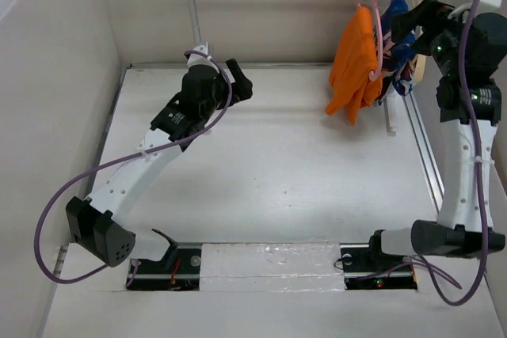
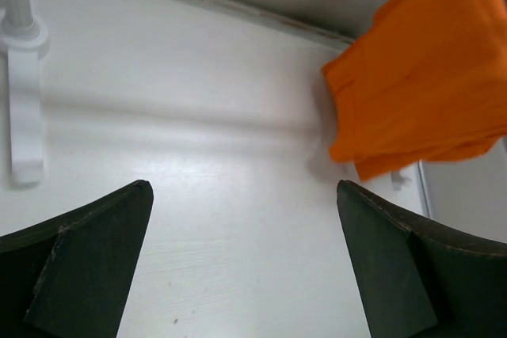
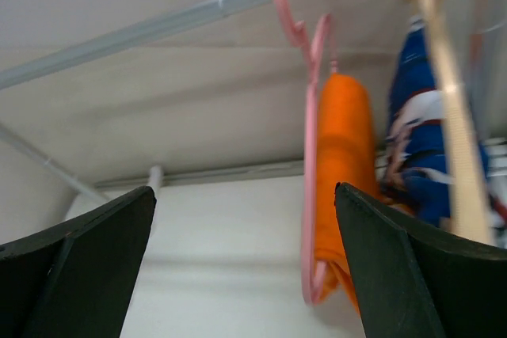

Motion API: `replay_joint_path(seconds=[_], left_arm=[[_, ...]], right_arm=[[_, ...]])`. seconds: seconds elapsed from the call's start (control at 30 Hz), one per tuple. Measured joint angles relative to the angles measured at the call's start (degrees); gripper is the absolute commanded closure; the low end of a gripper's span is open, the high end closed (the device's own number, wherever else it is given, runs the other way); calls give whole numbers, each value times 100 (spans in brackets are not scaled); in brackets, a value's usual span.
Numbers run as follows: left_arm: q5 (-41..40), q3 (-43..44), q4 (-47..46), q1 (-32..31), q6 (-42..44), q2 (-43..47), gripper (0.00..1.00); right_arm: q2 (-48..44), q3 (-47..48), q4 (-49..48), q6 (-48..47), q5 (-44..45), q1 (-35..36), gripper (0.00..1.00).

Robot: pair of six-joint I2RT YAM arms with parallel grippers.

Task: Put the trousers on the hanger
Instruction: Place the hanger at the clothesline, then reset both arms

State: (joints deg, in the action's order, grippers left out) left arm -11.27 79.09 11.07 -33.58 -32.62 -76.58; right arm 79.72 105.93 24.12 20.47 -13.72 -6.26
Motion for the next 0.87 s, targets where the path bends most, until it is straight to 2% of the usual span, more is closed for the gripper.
replay_joint_path(seconds=[0.1, 0.2, 0.4, 0.6, 0.7, 0.77, 0.87], left_arm=[[160, -76, 254, 125, -66, -44, 1], [221, -76, 354, 50, -109, 17, 1], [129, -120, 671, 31, -205, 330, 1], [11, -1005, 855, 31, -317, 1268, 1], [83, -1609, 715, 31, -411, 1718, 1], [186, -1954, 737, 31, -474, 1899, 1], [310, -2004, 743, 31, -501, 1784, 1]], right_arm=[[-402, 46, 254, -422, 595, -31, 0], [-667, -175, 275, -741, 802, -81, 0], [-1794, -1891, 245, -1132, 704, 369, 0], [-3703, -3633, 693, -1279, 640, 1456, 0], [-4468, -4170, 835, -1298, 732, 1628, 0], [-4688, -4354, 992, -1296, 752, 1648, 0], [-4542, -4356, 1064, -1298, 752, 1648, 0]])
